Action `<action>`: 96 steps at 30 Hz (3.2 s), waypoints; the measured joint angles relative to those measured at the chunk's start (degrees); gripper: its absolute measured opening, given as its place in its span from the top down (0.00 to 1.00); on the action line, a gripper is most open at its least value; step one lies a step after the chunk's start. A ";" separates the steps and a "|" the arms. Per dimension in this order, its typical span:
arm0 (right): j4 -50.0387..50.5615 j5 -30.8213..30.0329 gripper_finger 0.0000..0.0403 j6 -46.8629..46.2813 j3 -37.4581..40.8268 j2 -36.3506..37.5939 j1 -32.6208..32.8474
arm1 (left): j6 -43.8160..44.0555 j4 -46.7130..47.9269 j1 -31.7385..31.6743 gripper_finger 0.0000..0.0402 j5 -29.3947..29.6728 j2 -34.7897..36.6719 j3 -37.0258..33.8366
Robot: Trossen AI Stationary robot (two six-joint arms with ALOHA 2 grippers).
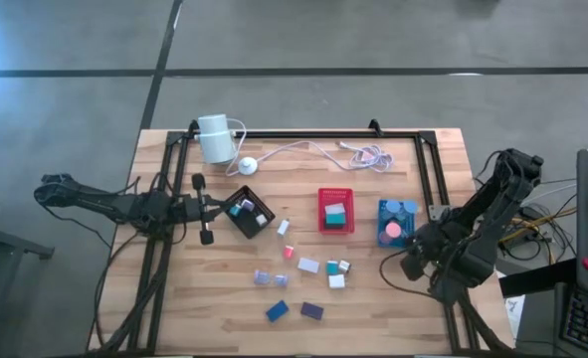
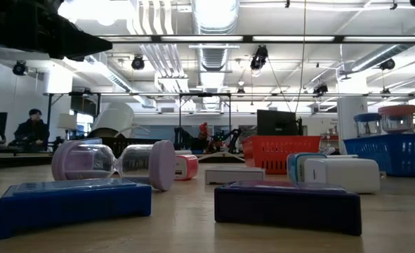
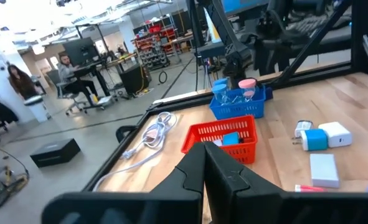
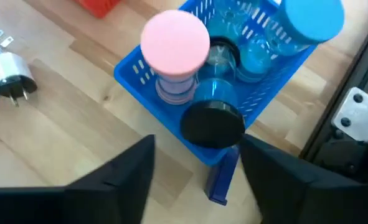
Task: Pick & Place Office items
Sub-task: Put the black blue hourglass into the blue bin
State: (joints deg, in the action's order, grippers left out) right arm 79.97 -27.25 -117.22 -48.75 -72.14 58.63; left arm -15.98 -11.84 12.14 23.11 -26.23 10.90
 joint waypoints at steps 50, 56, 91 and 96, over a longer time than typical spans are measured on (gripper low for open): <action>-3.31 0.80 0.15 -5.39 6.45 -7.51 -6.07 | 3.14 1.21 0.00 0.98 -0.42 0.01 0.00; -3.60 1.82 0.16 -4.03 6.47 -8.35 -6.80 | 2.90 1.21 -0.02 0.98 -0.41 0.00 0.00; -1.86 9.35 0.51 4.67 3.60 -1.87 -8.70 | 2.72 1.20 0.00 0.98 -0.39 0.00 0.00; -1.29 12.37 0.51 12.40 2.29 1.17 -13.31 | 2.72 1.19 -0.02 0.98 -0.39 -0.01 0.00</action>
State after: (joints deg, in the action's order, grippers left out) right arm 78.69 -14.88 -104.82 -46.46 -70.97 45.32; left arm -13.26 -10.65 12.12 22.72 -26.24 10.90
